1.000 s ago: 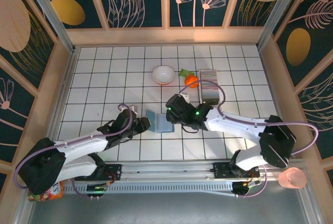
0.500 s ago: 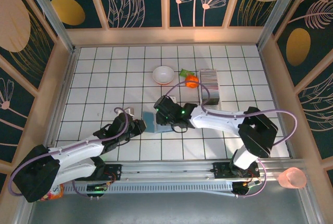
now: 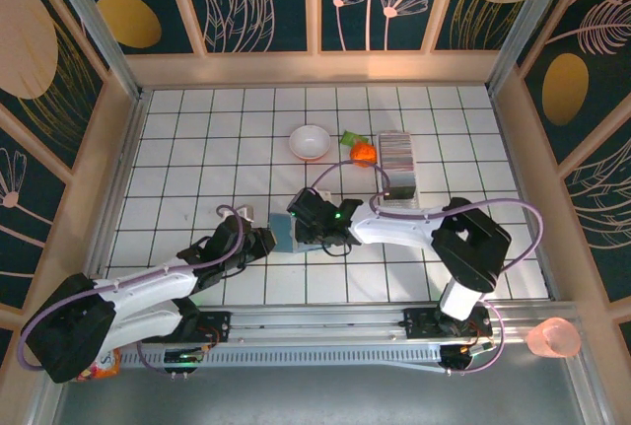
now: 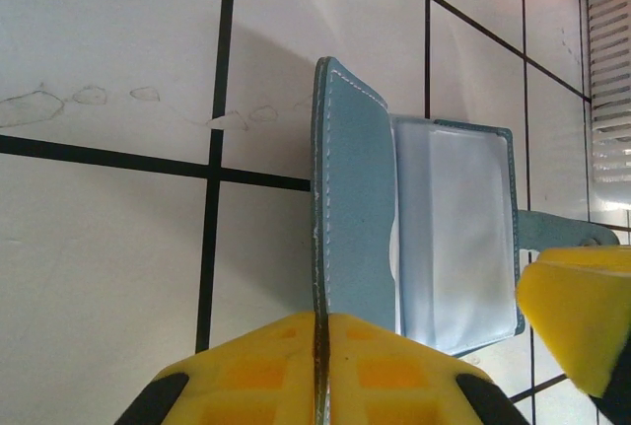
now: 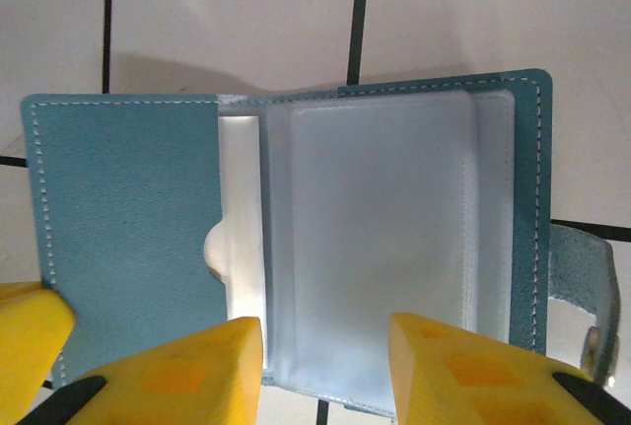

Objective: Put the credit cards into the card holder

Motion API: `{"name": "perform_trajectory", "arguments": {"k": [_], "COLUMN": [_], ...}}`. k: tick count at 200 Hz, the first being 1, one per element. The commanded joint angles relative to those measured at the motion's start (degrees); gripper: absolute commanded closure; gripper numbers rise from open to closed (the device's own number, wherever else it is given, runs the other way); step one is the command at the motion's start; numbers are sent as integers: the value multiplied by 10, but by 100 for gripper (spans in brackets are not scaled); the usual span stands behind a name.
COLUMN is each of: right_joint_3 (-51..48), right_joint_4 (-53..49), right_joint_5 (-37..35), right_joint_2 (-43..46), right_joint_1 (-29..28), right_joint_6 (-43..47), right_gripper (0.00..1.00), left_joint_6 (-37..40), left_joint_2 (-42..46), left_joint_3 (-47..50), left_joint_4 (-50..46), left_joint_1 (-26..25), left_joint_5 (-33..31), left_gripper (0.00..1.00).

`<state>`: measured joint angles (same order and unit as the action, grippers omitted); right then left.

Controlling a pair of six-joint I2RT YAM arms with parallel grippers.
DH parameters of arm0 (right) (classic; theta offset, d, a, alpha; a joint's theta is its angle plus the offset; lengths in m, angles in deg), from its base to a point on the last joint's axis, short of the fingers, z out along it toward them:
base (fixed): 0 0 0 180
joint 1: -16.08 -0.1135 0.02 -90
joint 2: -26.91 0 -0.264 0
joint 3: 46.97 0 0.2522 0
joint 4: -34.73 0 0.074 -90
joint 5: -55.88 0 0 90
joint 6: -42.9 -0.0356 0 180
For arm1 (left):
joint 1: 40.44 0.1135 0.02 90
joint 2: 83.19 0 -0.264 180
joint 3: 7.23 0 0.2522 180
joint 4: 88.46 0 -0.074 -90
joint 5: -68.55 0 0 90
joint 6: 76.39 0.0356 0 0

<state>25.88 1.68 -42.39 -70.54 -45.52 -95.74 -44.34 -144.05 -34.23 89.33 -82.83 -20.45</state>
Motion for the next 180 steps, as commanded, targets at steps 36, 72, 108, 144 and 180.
{"name": "perform_trajectory", "arguments": {"k": [36,72,108,144,180], "right_joint_3": [-12,-12,-17,-27,-30], "right_joint_4": [-21,-24,8,67,102], "right_joint_5": [-20,-21,5,38,54], "right_joint_2": [-30,-41,-52,-40,-28], "right_joint_1": [-4,-4,-4,-4,-4], "right_joint_6": [-27,-30,-33,-42,-47], "right_gripper": [58,55,54,53,52], "left_joint_6": [1,2,3,2,1], "left_joint_2": [-13,-20,-27,-36,-40], "left_joint_3": [15,17,19,21,22], "left_joint_4": [29,35,40,46,48], "left_joint_1": [0,0,0,0,0], "left_joint_5": [15,20,25,30,30], "left_gripper": [93,96,98,100,100]}}
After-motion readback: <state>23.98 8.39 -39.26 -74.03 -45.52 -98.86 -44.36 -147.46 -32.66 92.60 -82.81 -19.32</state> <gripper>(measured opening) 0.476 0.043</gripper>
